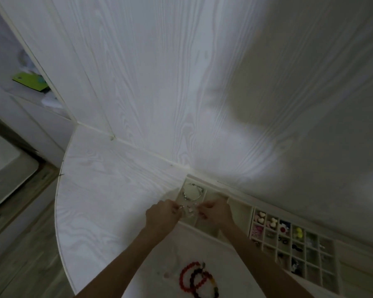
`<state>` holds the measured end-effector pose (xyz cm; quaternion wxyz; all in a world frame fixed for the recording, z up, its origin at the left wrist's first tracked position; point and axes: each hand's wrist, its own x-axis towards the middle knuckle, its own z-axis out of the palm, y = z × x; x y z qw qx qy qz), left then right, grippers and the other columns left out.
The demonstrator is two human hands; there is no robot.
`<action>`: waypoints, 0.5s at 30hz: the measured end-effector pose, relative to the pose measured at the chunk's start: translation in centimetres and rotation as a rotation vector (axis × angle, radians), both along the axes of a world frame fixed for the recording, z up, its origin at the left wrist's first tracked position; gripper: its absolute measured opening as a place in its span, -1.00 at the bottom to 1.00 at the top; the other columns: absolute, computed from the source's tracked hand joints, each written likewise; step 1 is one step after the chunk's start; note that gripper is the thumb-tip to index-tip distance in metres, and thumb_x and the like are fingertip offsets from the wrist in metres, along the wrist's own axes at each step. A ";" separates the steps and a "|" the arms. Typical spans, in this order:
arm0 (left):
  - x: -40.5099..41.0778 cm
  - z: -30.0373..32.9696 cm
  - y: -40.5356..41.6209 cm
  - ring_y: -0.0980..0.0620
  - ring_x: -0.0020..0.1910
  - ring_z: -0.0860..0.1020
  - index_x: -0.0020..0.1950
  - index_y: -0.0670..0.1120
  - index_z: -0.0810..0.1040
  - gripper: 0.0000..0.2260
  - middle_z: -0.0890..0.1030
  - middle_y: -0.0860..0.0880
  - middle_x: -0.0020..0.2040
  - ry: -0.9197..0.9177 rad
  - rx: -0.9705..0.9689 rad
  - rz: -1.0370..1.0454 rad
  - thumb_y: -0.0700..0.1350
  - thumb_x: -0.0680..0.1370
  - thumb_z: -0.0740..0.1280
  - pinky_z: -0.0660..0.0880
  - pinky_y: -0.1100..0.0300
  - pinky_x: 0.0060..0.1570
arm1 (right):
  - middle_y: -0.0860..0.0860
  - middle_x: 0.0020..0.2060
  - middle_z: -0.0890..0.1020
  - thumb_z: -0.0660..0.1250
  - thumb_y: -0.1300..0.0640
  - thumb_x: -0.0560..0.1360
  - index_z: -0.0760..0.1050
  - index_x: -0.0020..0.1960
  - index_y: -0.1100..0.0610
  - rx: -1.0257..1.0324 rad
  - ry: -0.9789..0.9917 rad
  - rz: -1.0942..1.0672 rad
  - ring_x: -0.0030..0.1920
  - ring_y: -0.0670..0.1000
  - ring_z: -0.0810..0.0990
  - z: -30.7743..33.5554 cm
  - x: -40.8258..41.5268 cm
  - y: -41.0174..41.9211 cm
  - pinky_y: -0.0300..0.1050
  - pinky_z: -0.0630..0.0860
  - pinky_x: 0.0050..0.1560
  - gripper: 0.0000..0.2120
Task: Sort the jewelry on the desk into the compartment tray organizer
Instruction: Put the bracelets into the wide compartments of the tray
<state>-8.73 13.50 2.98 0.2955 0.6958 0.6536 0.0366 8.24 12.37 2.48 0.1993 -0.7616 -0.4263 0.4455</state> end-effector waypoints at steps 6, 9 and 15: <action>0.5 -0.3 0.6 0.00 -0.17 0.59 -0.08 -0.04 0.61 -0.73 0.64 -0.03 -0.13 0.229 0.136 -0.163 0.07 0.56 0.19 0.33 0.26 -0.29 | -0.07 -0.09 0.69 0.36 -0.07 0.47 0.67 -0.02 0.00 0.080 -0.301 0.189 -0.12 -0.11 0.62 0.3 -0.6 -0.1 -0.23 0.50 -0.14 -0.79; 0.3 -0.2 0.5 -0.02 -0.18 0.58 -0.09 -0.03 0.58 -0.77 0.63 -0.02 -0.13 0.286 0.177 -0.193 0.02 0.54 0.18 0.31 0.25 -0.30 | -0.07 -0.01 0.65 0.34 -0.07 0.47 0.63 0.05 -0.02 0.141 -0.399 0.245 -0.02 -0.08 0.59 0.4 -0.7 -0.2 -0.22 0.48 -0.07 -0.77; -0.8 -0.1 0.1 -0.05 -0.20 0.57 -0.20 -0.07 0.61 -0.85 0.60 -0.03 -0.18 0.099 0.538 -0.410 -0.17 0.27 0.49 0.50 0.15 -0.31 | 0.00 0.20 0.49 0.23 0.05 0.50 0.56 0.14 -0.02 0.419 -0.646 0.581 0.27 0.04 0.38 0.0 0.0 -0.5 -0.11 0.26 0.21 -0.75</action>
